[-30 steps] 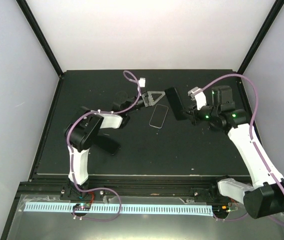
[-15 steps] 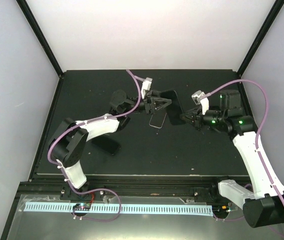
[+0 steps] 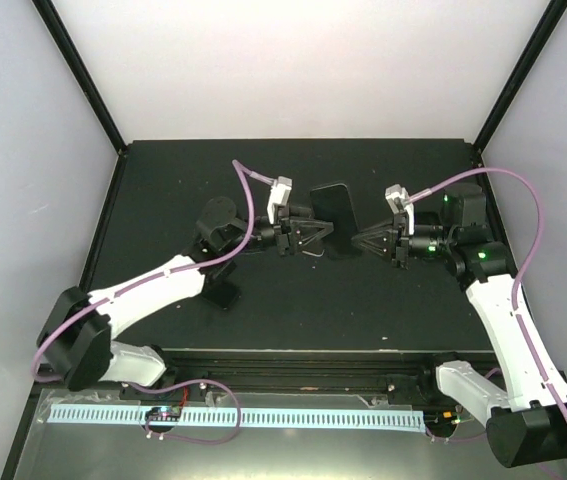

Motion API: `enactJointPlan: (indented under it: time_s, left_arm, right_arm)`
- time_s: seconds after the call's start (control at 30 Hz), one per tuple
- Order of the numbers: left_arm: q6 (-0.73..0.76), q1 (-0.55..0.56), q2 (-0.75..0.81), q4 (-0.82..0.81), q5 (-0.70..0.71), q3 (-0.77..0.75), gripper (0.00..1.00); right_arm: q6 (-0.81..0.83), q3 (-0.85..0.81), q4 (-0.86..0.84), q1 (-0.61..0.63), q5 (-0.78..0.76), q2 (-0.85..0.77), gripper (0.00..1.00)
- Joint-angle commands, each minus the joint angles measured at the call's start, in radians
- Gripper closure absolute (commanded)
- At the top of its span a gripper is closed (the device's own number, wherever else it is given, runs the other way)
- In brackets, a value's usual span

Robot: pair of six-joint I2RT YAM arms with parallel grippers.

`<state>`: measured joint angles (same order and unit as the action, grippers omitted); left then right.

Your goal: Take the phone out of the phone case

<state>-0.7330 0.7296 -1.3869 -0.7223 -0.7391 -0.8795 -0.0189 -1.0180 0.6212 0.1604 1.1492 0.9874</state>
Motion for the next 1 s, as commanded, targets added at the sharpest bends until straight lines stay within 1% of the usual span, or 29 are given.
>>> enactJointPlan:
  time_s: [0.0, 0.1, 0.2, 0.33, 0.37, 0.47, 0.6, 0.63, 0.77, 0.8, 0.87, 0.97]
  left_arm:
    - [0.103, 0.004, 0.114, 0.178, 0.043, -0.025, 0.56]
    - [0.119, 0.003, 0.148, 0.251, 0.053, -0.054, 0.58]
    - [0.118, 0.003, 0.15, 0.283, 0.047, -0.085, 0.61]
    - [0.124, 0.004, 0.114, 0.29, 0.0, -0.133, 0.63]
    - [0.124, 0.004, 0.085, 0.281, -0.016, -0.143, 0.64]
    - [0.119, 0.002, 0.036, 0.241, -0.064, -0.164, 0.73]
    - [0.109, 0.0, 0.011, 0.209, -0.097, -0.17, 0.92]
    - [0.111, -0.002, 0.013, 0.21, -0.097, -0.169, 0.94]
    - [0.108, -0.02, 0.035, 0.212, -0.113, -0.146, 0.97]
    - [0.107, -0.027, 0.046, 0.219, -0.116, -0.136, 0.98]
    - [0.119, -0.046, 0.073, 0.254, -0.122, -0.124, 0.98]
    - [0.188, -0.065, 0.114, 0.345, -0.123, -0.12, 0.98]
  right_arm:
    - [-0.057, 0.019, -0.073, -0.007, 0.123, -0.022, 0.99]
    - [-0.079, 0.03, -0.083, -0.006, 0.153, -0.025, 0.99]
    - [-0.082, 0.034, -0.075, -0.006, 0.171, -0.017, 0.99]
    - [-0.094, 0.051, -0.092, -0.003, 0.177, -0.012, 0.99]
    - [-0.097, 0.056, -0.097, -0.003, 0.18, -0.009, 0.99]
    - [-0.097, 0.069, -0.099, -0.003, 0.178, -0.008, 0.99]
    - [-0.088, 0.092, -0.105, -0.004, 0.165, -0.006, 0.99]
    - [-0.084, 0.093, -0.105, -0.004, 0.163, -0.003, 0.99]
    - [-0.015, 0.074, -0.071, -0.005, 0.148, 0.015, 0.98]
    - [0.026, 0.058, -0.039, -0.005, 0.139, 0.02, 0.92]
    - [0.172, 0.009, 0.078, -0.004, 0.114, 0.031, 0.72]
    - [0.442, -0.084, 0.299, -0.004, 0.046, 0.034, 0.52]
